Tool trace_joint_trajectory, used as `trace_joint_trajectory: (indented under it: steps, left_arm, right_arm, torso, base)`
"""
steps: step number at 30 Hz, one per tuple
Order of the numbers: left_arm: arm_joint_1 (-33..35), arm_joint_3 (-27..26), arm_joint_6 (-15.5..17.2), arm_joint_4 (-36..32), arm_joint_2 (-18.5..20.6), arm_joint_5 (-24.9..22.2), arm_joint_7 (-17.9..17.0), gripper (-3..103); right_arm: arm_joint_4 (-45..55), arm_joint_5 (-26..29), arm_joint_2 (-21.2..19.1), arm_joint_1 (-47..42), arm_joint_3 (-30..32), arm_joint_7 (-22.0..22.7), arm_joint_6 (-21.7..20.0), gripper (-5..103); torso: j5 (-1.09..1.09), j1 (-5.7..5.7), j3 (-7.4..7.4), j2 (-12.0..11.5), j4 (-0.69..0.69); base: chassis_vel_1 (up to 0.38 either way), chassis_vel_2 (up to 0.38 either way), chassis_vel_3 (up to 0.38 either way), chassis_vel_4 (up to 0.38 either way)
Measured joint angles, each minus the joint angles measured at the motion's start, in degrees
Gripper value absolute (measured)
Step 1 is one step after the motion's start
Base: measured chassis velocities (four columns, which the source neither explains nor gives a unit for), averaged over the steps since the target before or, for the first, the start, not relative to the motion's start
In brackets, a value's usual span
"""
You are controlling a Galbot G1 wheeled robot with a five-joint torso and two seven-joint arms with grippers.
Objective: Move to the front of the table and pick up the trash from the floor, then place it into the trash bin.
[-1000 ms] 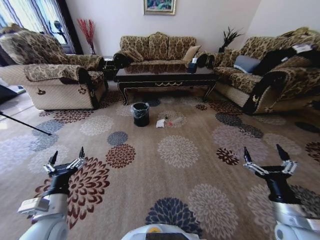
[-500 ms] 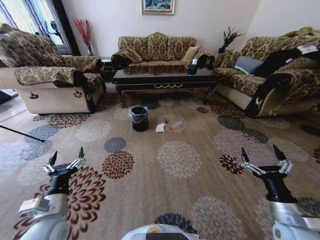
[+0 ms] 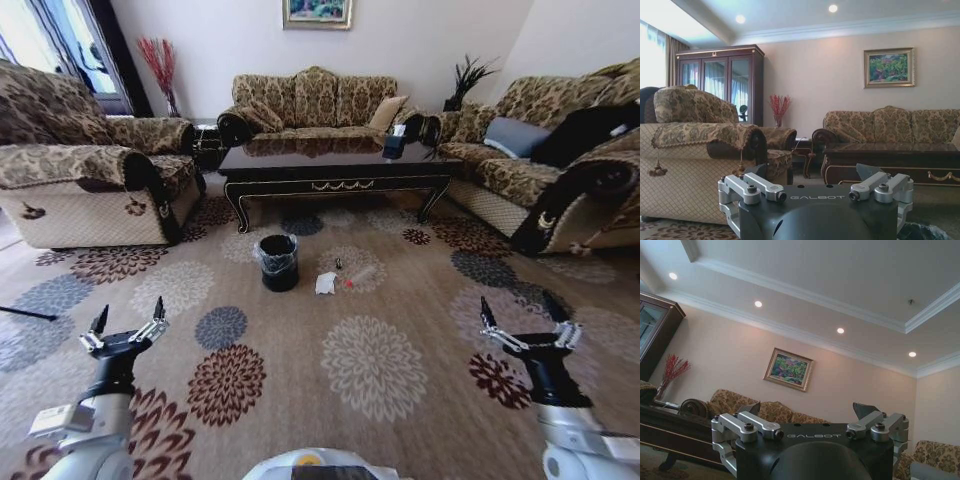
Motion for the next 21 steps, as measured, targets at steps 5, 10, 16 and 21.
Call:
trace_joint_trajectory:
  steps: [5, 10, 16, 21]
  left_arm:
    - [-0.46, 0.48, 0.11, 0.50, -0.16, -0.19, -0.13, 100]
    - [-0.95, 0.67, 0.18, 1.10, -0.13, -0.19, -0.14, 100]
    - [-1.46, 0.78, 0.23, 1.58, 0.09, -0.15, -0.15, 99]
    - [-1.73, 1.16, 0.32, 2.13, 0.04, 0.56, -0.32, 100]
  right_arm:
    - [-0.21, -0.01, -0.02, -0.19, 0.13, 0.04, 0.23, 100]
    - [-0.62, -0.34, 0.01, -0.13, 0.20, 0.37, 0.38, 100]
    - [-0.72, 0.05, 0.19, 0.04, -0.03, 0.69, 0.88, 100]
    - [-1.10, 1.36, 0.28, 0.21, -0.24, -0.09, 2.34, 100]
  torso:
    - [-0.02, 0.00, 0.01, 0.03, -0.02]
    - [-0.01, 0.00, 0.02, 0.05, -0.02]
    - [-0.01, 0.00, 0.04, 0.06, -0.01]
    - [-0.03, 0.01, 0.06, 0.07, -0.01]
  base:
    - [-0.336, 0.329, 0.346, -0.346]
    - [-0.342, 0.357, 0.338, -0.376]
    - [-0.352, 0.360, 0.350, -0.365]
    - [-0.356, 0.338, 0.337, -0.354]
